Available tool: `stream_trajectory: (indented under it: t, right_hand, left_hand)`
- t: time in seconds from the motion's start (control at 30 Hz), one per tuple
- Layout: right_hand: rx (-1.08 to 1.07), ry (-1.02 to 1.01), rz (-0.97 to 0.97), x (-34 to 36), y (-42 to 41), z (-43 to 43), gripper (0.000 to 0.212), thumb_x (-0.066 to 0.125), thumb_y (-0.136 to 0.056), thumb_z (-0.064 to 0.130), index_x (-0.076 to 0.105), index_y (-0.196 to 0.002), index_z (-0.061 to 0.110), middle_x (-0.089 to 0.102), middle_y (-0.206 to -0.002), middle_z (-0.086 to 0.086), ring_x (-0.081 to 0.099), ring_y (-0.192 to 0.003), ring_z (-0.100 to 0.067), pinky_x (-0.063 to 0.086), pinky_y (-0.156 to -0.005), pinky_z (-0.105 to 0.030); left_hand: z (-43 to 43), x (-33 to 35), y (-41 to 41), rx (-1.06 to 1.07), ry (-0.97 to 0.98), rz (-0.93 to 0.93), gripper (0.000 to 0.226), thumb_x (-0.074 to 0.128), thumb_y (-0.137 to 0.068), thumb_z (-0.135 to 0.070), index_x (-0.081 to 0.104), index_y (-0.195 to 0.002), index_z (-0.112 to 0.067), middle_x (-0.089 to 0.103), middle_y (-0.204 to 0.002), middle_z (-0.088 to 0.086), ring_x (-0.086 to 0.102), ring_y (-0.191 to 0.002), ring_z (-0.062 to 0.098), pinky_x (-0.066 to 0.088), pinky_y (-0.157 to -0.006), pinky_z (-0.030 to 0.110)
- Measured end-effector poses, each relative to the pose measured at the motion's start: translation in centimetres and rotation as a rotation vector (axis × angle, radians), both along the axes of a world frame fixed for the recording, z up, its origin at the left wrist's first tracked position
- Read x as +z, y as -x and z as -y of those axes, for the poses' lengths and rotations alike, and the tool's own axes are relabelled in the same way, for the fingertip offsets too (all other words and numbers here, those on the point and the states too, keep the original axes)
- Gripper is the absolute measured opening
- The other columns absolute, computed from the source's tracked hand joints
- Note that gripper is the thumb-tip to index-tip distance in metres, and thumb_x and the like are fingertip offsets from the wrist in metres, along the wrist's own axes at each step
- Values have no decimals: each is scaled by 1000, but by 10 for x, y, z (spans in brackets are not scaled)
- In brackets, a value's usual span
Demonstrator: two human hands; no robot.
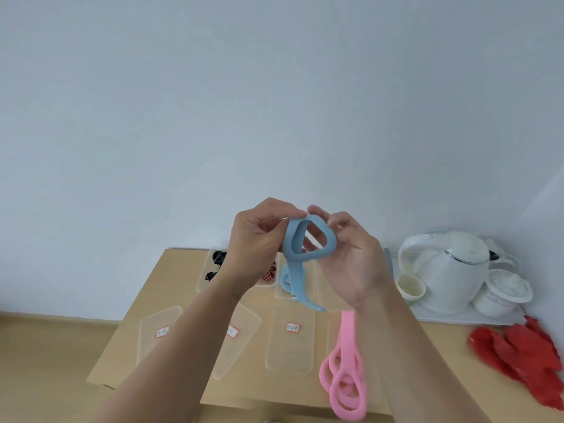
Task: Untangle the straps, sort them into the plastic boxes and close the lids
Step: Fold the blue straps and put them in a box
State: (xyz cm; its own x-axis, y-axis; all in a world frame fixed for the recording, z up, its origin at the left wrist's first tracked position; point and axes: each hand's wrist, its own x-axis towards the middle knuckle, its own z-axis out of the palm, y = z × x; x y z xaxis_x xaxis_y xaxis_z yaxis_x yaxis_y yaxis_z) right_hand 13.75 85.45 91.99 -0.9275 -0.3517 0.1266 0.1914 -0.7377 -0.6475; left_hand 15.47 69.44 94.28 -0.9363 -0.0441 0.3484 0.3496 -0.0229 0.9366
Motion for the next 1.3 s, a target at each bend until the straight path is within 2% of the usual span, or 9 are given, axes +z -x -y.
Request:
stream_trajectory:
  t: [0.07, 0.13, 0.33, 0.47, 0.57, 0.87, 1.07, 1.2, 1.3]
  right_hand:
    - [5, -35, 7, 2, 1, 4, 6, 61, -83, 12, 67, -83, 12, 68, -106, -13, 63, -108, -34, 56, -86, -42]
    - [-29, -151, -36, 3, 5, 10, 21, 74, -80, 21, 69, -98, 11, 68, -107, -15, 66, -104, -30, 55, -88, -43]
    - [-168, -348, -31, 8, 13, 32, 33, 56, -96, 37, 76, -97, 10, 72, -106, -9, 65, -100, -24, 50, -90, -45]
    - [-257, -488, -126, 17, 14, 54, 7, 70, -87, 18, 77, -89, 18, 73, -96, -3, 69, -93, -19, 55, -84, -42]
    - [-286, -532, -132, 22, 18, 66, 13, 69, -90, 5, 73, -97, 15, 72, -99, -8, 69, -93, -23, 56, -83, -43]
    - [-388, -669, -121, 35, 27, 99, 13, 70, -89, 7, 76, -99, 10, 77, -97, -9, 73, -91, -24, 59, -81, -41]
    - [-441, -735, -136, 45, 45, 114, 9, 73, -88, 9, 78, -94, 14, 76, -90, -2, 71, -85, -17, 59, -85, -40]
    - [-465, -755, -139, 45, 56, 120, 12, 75, -87, 8, 78, -93, 18, 76, -91, -3, 70, -85, -17, 58, -89, -44]
    - [-461, -741, -129, 43, 63, 120, 14, 73, -88, 3, 77, -96, 14, 76, -92, -5, 71, -85, -19, 58, -88, -45]
  left_hand:
    - [6, 1, 3, -32, -20, -5, 21, 60, -94, 13, 73, -100, -2, 71, -97, 15, 75, -81, 34, 62, -61, 43]
    - [14, 1, 8, -40, -22, 3, 19, 65, -91, 11, 73, -101, -2, 74, -92, 14, 76, -82, 35, 63, -65, 41]
    - [43, -2, 26, 16, 18, 26, 11, 75, -86, 0, 74, -97, -5, 77, -91, 6, 75, -83, 20, 62, -73, 36]
    - [66, 0, 39, -46, 8, 26, 13, 77, -85, 2, 73, -98, 2, 77, -92, 13, 75, -84, 26, 62, -73, 39]
    - [81, 1, 47, -74, 30, 25, 16, 82, -80, -9, 75, -94, -4, 76, -89, 11, 73, -85, 33, 62, -77, 53]
    - [113, 3, 66, -127, 68, -8, 5, 76, -88, -4, 77, -90, -9, 76, -86, 3, 71, -85, 20, 58, -83, 36]
    - [133, 7, 78, -267, -119, 245, 24, 51, -105, -10, 73, -113, -6, 73, -112, 18, 71, -103, 37, 53, -100, 60]
    - [139, 9, 81, -386, -68, 333, 52, 39, -105, -43, 72, -119, -6, 74, -117, 16, 69, -111, 36, 56, -99, 51]
    - [138, 9, 85, -350, 25, 273, 38, 52, -101, -36, 72, -118, -7, 75, -113, 13, 73, -104, 33, 58, -94, 51]
